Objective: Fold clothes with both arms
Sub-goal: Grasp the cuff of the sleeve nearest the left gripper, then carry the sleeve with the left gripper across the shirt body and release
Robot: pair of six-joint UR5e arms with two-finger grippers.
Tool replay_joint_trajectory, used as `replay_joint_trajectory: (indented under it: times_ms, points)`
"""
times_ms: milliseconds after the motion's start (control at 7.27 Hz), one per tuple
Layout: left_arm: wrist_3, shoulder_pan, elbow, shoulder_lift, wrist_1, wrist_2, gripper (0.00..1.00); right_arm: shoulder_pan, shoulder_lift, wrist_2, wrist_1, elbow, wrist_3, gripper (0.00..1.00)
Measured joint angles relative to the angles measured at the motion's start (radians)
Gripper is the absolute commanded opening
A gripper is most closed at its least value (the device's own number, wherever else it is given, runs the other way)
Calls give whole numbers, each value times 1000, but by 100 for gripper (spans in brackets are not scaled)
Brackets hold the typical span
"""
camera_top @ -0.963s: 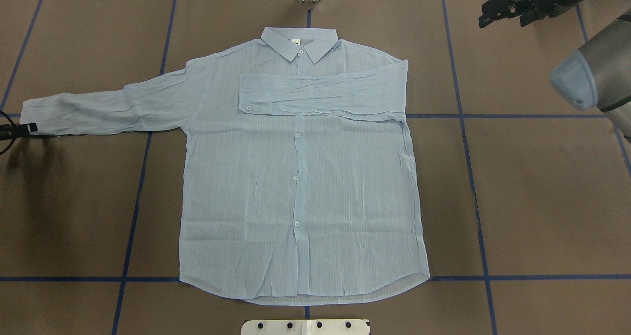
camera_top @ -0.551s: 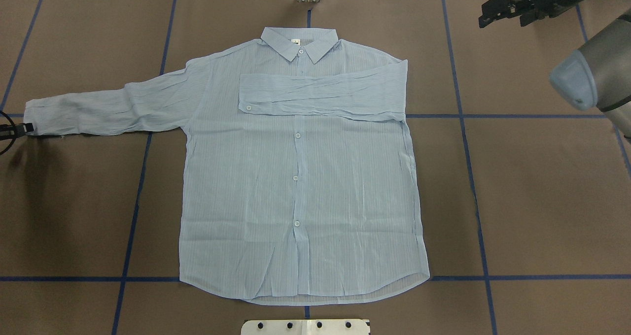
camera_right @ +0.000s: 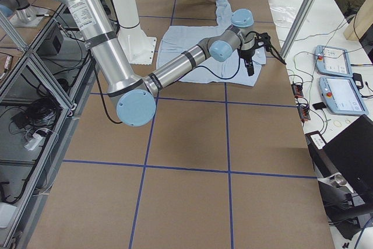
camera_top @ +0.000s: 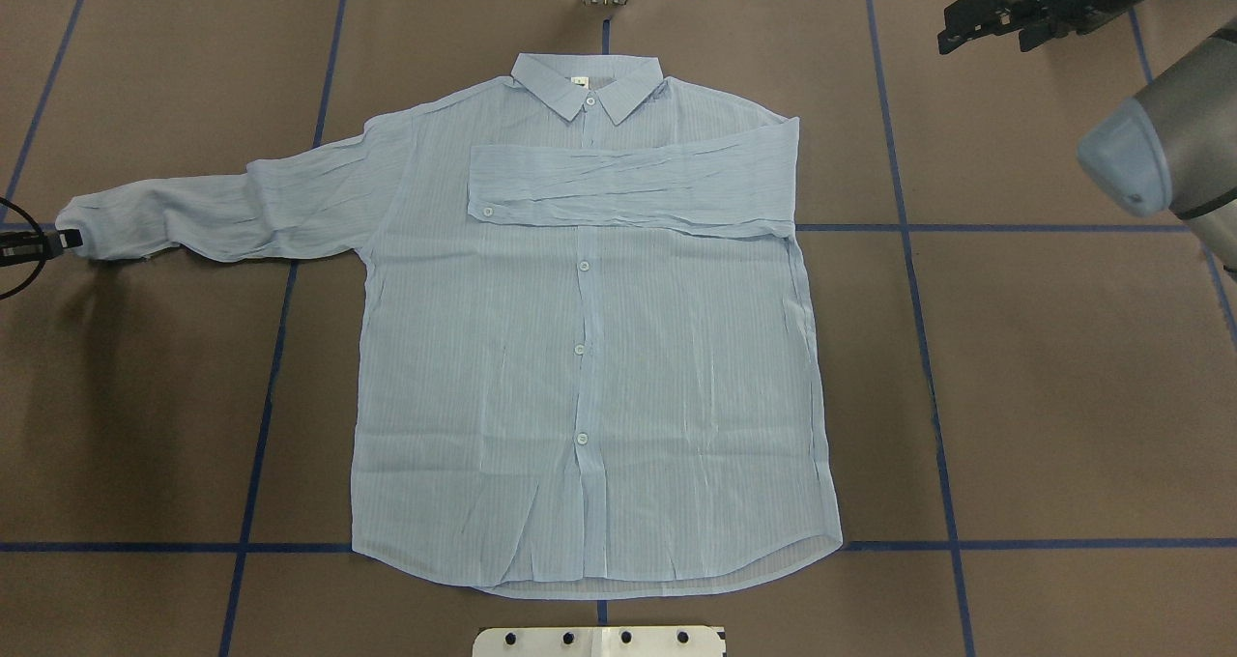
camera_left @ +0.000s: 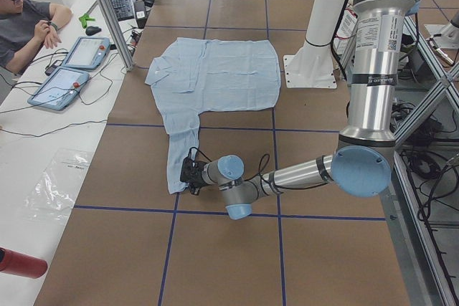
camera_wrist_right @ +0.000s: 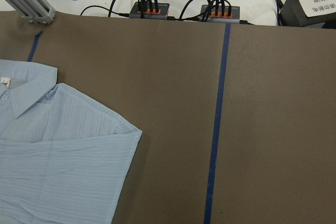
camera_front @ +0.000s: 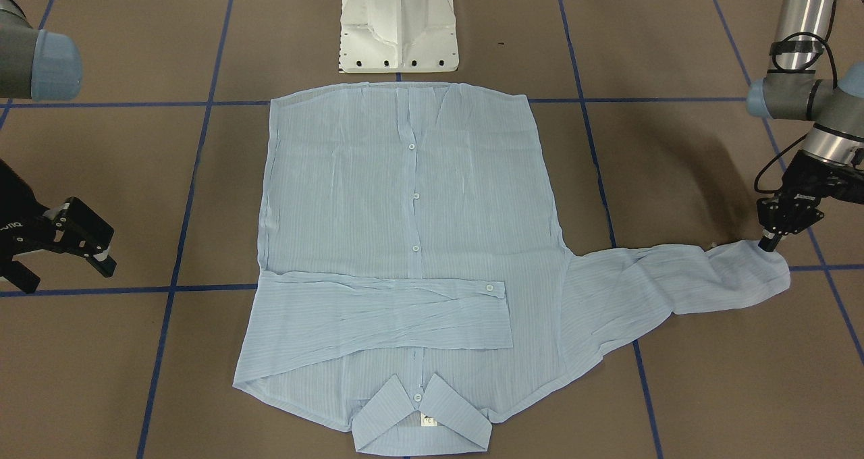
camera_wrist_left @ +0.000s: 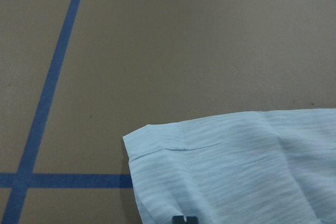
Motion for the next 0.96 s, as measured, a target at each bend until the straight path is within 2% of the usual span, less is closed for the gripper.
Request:
replay_joint_trajectory:
  times_ms: [688, 963]
  points:
    - [-10, 10, -145, -217, 19, -28, 0, 0, 1, 0, 0, 8, 8, 100]
    - [-11, 97, -163, -366, 37, -18, 0, 0, -2, 1, 0, 14, 11, 100]
